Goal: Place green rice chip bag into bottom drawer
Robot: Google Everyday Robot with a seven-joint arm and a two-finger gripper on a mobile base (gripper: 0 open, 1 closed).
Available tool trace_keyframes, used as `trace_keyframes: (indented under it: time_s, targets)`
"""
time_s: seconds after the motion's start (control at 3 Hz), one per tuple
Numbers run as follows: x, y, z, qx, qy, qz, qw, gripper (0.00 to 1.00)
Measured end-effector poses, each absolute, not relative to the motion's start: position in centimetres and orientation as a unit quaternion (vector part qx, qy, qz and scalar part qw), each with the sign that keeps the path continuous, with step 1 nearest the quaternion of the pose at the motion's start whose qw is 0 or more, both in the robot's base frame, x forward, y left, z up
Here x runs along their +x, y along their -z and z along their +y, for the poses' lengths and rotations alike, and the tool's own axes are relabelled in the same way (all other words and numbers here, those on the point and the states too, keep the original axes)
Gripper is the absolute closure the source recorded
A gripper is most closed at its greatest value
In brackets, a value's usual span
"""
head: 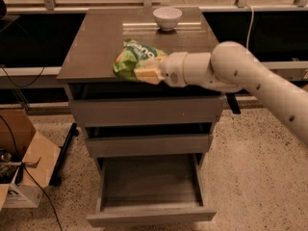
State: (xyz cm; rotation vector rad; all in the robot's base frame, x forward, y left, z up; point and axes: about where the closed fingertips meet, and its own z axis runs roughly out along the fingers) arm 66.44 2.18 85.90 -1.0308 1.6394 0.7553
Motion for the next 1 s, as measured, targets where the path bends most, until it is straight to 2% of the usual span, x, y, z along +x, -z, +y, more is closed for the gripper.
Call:
trace_keyframes:
  time_s: [0.33, 0.67, 1.0]
  targets:
    - [56.9, -81.5, 2.2, -0.441, -0.411, 0.654, 0.458, 1.00]
    - [49.1, -77.0, -0.4, -0.387, -0.482, 0.670, 0.411, 1.00]
    - [45.6, -73.9, -1.7, -0.370, -0.489, 0.688, 0.388, 1.00]
